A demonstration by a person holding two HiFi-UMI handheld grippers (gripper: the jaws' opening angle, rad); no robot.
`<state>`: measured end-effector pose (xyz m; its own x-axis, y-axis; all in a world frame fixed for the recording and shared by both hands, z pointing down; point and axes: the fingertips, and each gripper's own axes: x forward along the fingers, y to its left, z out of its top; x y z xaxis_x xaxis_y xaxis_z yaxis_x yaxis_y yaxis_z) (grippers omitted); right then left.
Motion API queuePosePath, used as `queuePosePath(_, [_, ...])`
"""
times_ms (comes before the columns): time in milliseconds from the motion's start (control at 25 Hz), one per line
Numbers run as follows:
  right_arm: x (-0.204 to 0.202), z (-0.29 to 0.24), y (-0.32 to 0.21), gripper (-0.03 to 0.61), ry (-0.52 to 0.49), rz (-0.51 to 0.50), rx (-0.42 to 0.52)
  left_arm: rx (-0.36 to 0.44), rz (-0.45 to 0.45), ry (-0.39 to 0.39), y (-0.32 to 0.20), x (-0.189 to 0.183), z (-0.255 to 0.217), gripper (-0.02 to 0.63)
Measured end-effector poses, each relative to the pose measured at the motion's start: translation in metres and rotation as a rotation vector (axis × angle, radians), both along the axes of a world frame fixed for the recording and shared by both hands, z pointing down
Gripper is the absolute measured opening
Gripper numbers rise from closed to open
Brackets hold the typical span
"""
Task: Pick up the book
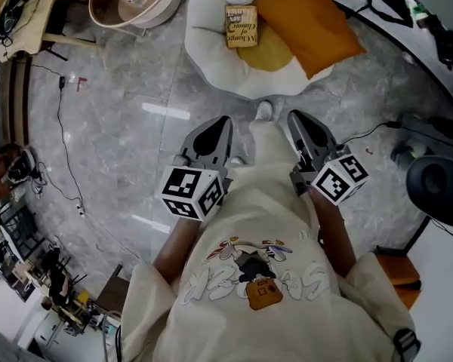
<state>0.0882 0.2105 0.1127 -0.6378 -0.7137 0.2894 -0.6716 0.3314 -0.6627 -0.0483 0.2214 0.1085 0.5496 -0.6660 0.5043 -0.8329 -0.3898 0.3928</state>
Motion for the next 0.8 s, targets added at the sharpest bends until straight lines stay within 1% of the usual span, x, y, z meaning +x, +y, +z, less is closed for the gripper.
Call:
queuePosePath(160, [0.011, 0.004, -0.038, 0.025, -0.006, -0.037, -0.007, -0.001, 0.017, -0.026, -0.036, 0.021, 0.0, 0.006])
queuePosePath(280, [0.016, 0.005, -0.057, 0.025, -0.008, -0.045, 0.0, -0.015, 0.015, -0.035, -0.054, 0.024, 0.009, 0.006])
queuePosePath(360, [0.017, 0.008, -0.061, 0.025, -0.009, -0.046, -0.013, -0.034, 0.012, -0.033, -0.061, 0.023, 0.016, 0.006])
queuePosePath(560, [0.01, 0.015, -0.079, 0.025, 0.01, -0.033, -0.038, -0.088, 0.012, -0.001, -0.091, 0.009, 0.036, 0.006])
queuePosePath(680, [-0.003, 0.02, -0.097, 0.025, 0.025, -0.014, -0.056, -0.118, 0.036, 0.016, -0.116, -0.004, 0.048, 0.006])
queuePosePath(800, [-0.018, 0.025, -0.121, 0.025, 0.052, -0.019, -0.067, -0.137, 0.052, 0.037, -0.148, -0.017, 0.062, 0.006])
